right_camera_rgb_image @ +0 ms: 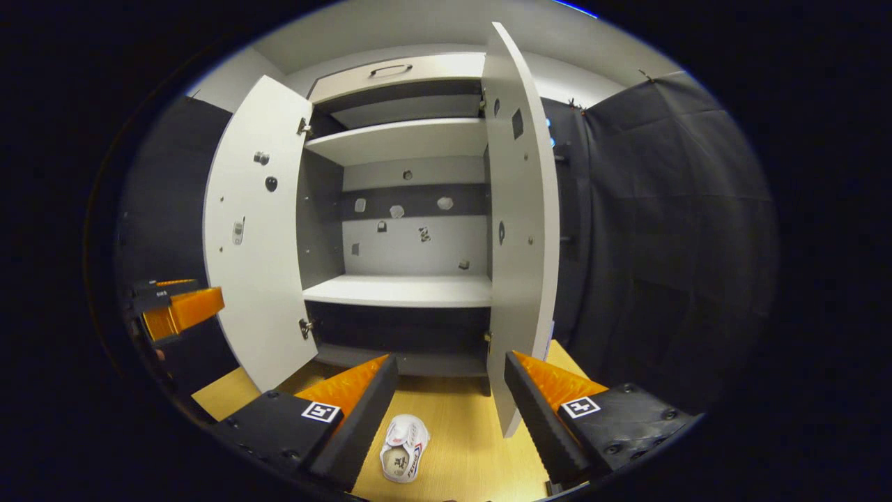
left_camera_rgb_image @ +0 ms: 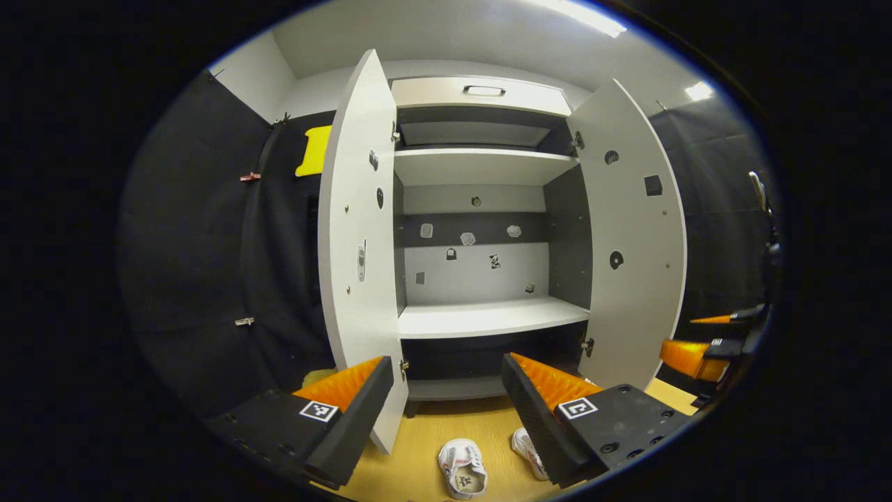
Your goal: Grab one shoe with the right hand and put it into the shoe cabinet, grab the other shoe with the left hand and put it into the shoe cabinet; then close the right door with the right hand and the left door with the left hand.
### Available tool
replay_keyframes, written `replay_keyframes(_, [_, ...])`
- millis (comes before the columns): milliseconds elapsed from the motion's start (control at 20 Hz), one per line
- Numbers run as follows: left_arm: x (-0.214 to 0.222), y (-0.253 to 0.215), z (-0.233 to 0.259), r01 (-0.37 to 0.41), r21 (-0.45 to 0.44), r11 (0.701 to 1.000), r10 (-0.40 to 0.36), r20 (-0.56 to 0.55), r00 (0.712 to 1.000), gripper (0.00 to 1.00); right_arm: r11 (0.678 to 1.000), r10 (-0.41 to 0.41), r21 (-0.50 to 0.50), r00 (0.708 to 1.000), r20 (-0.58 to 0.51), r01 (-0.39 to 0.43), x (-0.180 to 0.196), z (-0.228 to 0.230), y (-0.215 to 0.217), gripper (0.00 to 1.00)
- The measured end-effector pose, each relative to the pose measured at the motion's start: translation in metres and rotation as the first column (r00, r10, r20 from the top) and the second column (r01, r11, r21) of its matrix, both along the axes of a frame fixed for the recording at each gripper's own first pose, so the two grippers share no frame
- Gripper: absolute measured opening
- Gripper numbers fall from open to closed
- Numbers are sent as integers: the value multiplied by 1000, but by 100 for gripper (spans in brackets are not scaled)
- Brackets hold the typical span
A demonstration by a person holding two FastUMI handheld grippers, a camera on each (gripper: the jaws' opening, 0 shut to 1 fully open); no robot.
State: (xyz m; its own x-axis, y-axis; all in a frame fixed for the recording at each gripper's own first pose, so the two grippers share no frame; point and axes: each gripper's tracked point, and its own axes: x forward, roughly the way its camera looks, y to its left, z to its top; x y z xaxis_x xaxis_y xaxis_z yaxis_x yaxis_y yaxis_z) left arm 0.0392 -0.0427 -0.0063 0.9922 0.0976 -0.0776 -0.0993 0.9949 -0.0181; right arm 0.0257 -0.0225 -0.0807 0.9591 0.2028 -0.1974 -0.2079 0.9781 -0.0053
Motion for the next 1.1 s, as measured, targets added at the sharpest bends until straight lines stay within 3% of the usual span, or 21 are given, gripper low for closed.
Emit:
replay_keyframes(200, [-7, -21, -15, -74, -20, 997, 73, -63, 995, 98, 990, 133, 58, 978, -160, -125, -9, -62, 7, 99])
replay_keyframes(350, [-16, -34, -33, -122, -7, 992, 120, -141, 983, 98, 967, 254, 77, 934, -249, -243, -20, -100, 26, 99])
replay_keyframes(500, [-21, -44, -38, -134, -3, 991, 132, -166, 977, 98, 948, 319, 86, 890, -326, -308, -30, -138, 46, 99])
replay_keyframes(650, [-19, -39, -38, -125, 1, 992, 124, -165, 978, 97, 947, 321, 128, 848, -421, -295, -31, -170, 66, 99])
replay_keyframes(800, [-16, -23, -36, -104, -15, 994, 101, -144, 984, 97, 962, 274, 130, 826, -493, -242, -26, -201, 80, 99])
replay_keyframes(1100, [-20, 18, -62, -12, -44, 999, 5, -156, 988, 96, 980, 172, 4, 827, -535, -201, -15, -254, 113, 99])
